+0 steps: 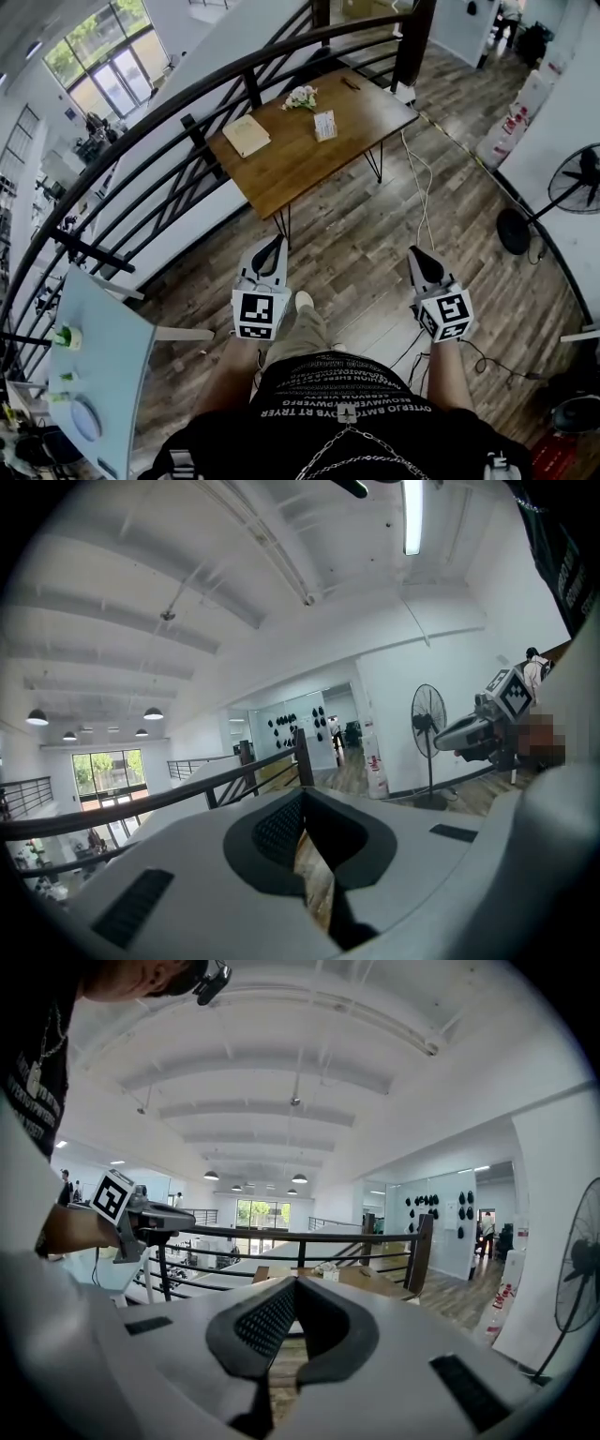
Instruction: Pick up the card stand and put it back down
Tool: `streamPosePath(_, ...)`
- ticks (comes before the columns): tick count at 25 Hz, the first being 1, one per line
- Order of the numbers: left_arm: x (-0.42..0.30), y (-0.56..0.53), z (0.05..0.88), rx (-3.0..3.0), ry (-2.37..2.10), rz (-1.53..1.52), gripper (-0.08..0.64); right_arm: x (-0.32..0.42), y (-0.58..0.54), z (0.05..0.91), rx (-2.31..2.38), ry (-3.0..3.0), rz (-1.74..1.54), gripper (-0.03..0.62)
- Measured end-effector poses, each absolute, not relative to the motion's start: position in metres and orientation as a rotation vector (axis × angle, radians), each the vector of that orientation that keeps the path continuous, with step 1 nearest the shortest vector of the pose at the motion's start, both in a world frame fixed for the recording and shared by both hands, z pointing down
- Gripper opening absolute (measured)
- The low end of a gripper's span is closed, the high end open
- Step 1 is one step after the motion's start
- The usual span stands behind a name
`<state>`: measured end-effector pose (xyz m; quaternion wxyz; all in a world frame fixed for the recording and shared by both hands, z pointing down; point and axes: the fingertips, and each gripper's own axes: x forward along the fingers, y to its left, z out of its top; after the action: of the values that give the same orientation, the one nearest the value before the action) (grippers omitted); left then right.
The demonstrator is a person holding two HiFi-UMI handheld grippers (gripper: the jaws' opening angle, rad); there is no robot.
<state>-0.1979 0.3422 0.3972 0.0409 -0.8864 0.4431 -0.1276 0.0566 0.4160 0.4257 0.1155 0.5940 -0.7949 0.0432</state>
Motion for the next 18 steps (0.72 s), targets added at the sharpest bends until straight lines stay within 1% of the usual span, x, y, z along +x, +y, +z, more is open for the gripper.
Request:
streamPosePath(8,-0.186,0.281,0.407,-2.751,1.355,-0.371,0.02,0.06,0.362,0.434,1.752,-2.325,0.175,0.014)
streamPosePath(13,-0.175,0.237,0.4,-2.752,1.321,-0.291,0.02,0.062,0.321,0.434,1.746,-2.333,0.196,0.014)
streamPosePath(18,-0.16,0.197,0.405,-2.785,1.268,-0.331,0.02,0.061,0.282,0.437,1.742,-2.327,0.226,0.014)
